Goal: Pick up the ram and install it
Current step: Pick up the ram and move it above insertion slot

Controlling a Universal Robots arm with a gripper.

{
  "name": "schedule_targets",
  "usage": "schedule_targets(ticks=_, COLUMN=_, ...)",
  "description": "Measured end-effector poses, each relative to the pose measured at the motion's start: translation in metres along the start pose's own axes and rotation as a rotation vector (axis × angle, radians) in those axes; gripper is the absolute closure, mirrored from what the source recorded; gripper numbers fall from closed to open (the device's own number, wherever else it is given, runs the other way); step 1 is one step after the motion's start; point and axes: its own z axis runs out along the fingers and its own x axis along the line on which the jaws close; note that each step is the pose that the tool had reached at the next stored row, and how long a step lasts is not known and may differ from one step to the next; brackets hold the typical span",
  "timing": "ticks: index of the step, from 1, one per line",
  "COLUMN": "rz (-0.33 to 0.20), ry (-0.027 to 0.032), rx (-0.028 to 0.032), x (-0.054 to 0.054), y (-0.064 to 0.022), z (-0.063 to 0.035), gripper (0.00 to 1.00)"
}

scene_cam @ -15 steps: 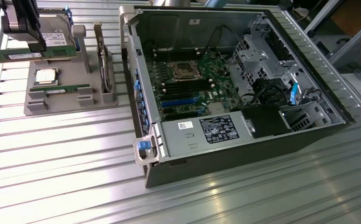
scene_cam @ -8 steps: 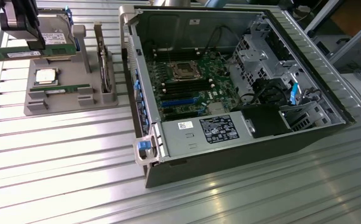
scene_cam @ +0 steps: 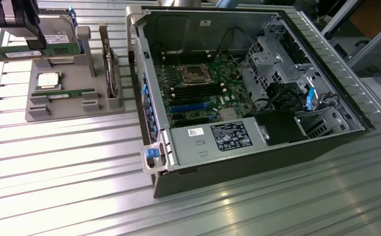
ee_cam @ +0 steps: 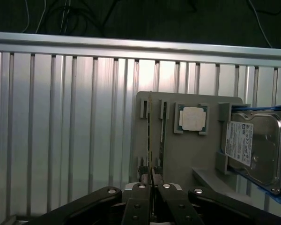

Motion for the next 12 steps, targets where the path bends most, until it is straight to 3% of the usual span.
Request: schedule_targets(ticks=12, rz=0.0, ry=0.0, rx=0.0, x=0.0, y=0.0006, z=-0.0136, gripper=0.88)
